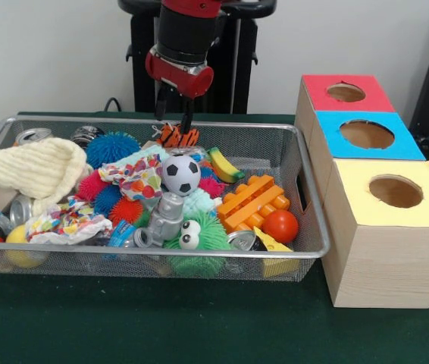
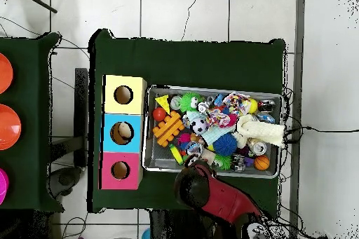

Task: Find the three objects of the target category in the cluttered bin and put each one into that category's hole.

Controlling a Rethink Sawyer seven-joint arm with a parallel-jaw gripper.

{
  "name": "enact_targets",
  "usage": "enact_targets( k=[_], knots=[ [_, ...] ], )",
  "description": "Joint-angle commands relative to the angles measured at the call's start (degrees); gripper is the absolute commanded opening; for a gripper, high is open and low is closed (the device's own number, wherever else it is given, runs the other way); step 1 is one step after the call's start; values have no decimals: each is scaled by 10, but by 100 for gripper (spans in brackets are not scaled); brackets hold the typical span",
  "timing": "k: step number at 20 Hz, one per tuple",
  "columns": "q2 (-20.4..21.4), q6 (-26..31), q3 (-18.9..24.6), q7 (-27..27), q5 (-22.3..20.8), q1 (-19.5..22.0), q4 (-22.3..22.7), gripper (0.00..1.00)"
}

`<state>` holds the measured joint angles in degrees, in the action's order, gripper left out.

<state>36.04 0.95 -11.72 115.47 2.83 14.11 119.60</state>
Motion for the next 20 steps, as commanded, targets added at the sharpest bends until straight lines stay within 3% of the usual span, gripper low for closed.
enact_targets(
  k=[1, 20],
  knots=[
    [-30, -49, 47, 125, 18, 2, 19, 100],
    [-61, -122, 60, 133, 8, 10, 33, 100]
  ],
)
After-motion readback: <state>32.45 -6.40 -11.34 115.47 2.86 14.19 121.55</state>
